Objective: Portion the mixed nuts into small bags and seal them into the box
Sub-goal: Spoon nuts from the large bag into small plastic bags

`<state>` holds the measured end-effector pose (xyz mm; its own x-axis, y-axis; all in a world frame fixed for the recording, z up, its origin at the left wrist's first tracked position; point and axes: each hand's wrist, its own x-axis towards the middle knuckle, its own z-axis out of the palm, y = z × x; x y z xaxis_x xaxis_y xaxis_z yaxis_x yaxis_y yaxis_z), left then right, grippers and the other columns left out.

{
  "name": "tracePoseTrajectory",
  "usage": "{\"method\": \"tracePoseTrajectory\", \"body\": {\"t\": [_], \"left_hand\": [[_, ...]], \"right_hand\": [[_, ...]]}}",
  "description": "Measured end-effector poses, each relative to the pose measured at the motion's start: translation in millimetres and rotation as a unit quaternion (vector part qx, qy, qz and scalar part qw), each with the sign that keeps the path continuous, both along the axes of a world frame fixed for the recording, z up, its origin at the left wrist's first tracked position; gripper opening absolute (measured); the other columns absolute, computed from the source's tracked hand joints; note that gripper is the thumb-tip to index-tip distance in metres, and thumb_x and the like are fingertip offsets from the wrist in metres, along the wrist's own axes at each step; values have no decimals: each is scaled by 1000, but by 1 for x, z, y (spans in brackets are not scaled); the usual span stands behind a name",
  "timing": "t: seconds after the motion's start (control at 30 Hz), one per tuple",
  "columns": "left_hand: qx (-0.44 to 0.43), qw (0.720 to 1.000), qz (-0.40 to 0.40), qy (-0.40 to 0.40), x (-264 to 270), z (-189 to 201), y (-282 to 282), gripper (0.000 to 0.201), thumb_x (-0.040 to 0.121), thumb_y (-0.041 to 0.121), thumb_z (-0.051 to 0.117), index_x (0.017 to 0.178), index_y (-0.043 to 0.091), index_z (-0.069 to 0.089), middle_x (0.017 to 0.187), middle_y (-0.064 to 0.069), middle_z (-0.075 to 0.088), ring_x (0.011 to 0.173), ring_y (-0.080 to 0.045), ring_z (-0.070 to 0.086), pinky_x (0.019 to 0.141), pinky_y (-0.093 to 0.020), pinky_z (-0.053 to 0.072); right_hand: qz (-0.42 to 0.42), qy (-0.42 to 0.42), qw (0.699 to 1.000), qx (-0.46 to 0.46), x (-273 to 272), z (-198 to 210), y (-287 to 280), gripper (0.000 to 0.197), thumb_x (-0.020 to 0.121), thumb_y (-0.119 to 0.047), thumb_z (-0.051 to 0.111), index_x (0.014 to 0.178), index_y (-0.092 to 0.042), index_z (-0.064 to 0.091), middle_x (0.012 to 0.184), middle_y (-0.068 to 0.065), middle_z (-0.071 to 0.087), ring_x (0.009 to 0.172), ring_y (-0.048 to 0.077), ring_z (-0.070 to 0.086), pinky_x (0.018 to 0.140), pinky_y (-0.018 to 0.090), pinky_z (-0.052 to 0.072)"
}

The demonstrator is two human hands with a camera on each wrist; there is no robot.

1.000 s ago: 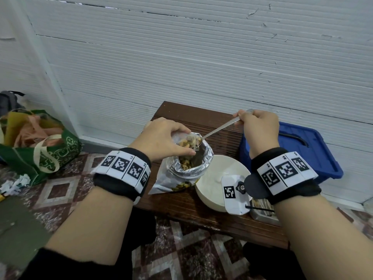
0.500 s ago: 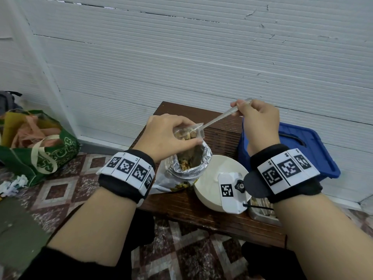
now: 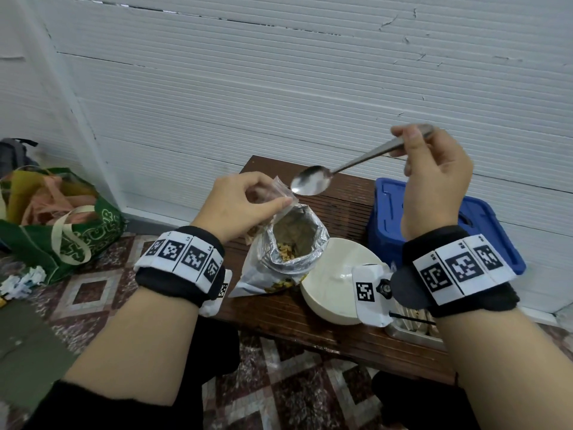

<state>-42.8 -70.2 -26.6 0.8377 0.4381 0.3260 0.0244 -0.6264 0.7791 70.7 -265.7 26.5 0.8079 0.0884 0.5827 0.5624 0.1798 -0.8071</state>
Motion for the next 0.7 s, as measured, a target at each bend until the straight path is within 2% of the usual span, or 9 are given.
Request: {"method": "tracePoseTrajectory", "body": {"t": [0.13, 0.23, 0.3, 0.37, 0.43, 0.5, 0.57, 0.63, 0.7], "left_hand": [[-18, 999, -17, 23, 0, -3, 1, 26, 72, 38, 80, 89, 21, 71, 75, 10, 70, 71, 5, 63, 65, -6, 46], [-10, 999, -19, 45, 1, -5, 2, 24, 72, 42, 79, 88, 26, 71, 75, 11, 70, 74, 6, 63, 65, -3, 44], [-2, 998, -23, 62, 1, -7, 2, 26, 71, 46, 78, 88, 27, 70, 74, 11, 70, 74, 4, 63, 62, -3, 42], [4, 997, -23, 68, 2, -7, 3, 27, 71, 48, 77, 89, 28, 70, 75, 12, 70, 74, 3, 63, 62, -5, 43], [2, 997, -22, 69, 1, -7, 3, 27, 72, 48, 77, 89, 28, 70, 76, 12, 70, 75, 3, 64, 61, -3, 43], [1, 997, -20, 70, 2, -7, 3, 27, 72, 48, 77, 89, 29, 70, 77, 12, 70, 76, 4, 64, 61, -3, 44], [1, 997, -17, 75, 2, -7, 3, 25, 71, 49, 77, 86, 32, 68, 77, 13, 70, 76, 5, 63, 63, -6, 45], [-3, 997, -17, 80, 2, -6, 3, 24, 69, 51, 77, 83, 34, 67, 77, 15, 70, 76, 8, 62, 66, -9, 44], [-6, 996, -22, 82, 3, -6, 2, 25, 68, 51, 77, 83, 33, 68, 76, 16, 70, 76, 9, 62, 65, -9, 43]], "right_hand": [[-51, -4, 994, -93, -2, -21, -1, 19, 94, -21, 57, 79, -26, 68, 76, -11, 64, 73, 3, 56, 71, 25, 47], [-9, -53, 978, -203, -14, -41, 5, 14, 92, -21, 61, 86, -23, 73, 72, -17, 64, 66, 2, 54, 64, 22, 43], [9, -135, 949, -285, -22, -58, 10, 15, 93, -24, 60, 92, -22, 75, 76, -15, 67, 71, 10, 58, 70, 27, 45], [-1, -224, 906, -360, -27, -77, 14, 20, 92, -28, 54, 93, -24, 74, 78, -9, 67, 76, 17, 57, 74, 37, 40], [-9, -279, 868, -410, -31, -91, 16, 27, 90, -29, 47, 90, -24, 74, 76, -8, 65, 74, 20, 54, 73, 35, 29], [-5, -302, 844, -444, -35, -99, 19, 29, 88, -28, 45, 85, -24, 74, 75, -9, 65, 72, 20, 53, 70, 33, 23], [-7, -294, 840, -455, -36, -103, 21, 28, 88, -29, 47, 80, -24, 73, 72, -11, 64, 70, 20, 53, 67, 32, 20], [-7, -254, 855, -452, -34, -102, 23, 23, 88, -29, 53, 78, -23, 73, 71, -11, 65, 71, 18, 51, 66, 30, 15], [3, -195, 874, -445, -31, -98, 23, 20, 90, -27, 57, 79, -21, 73, 73, -10, 66, 76, 17, 50, 71, 30, 19]]}}
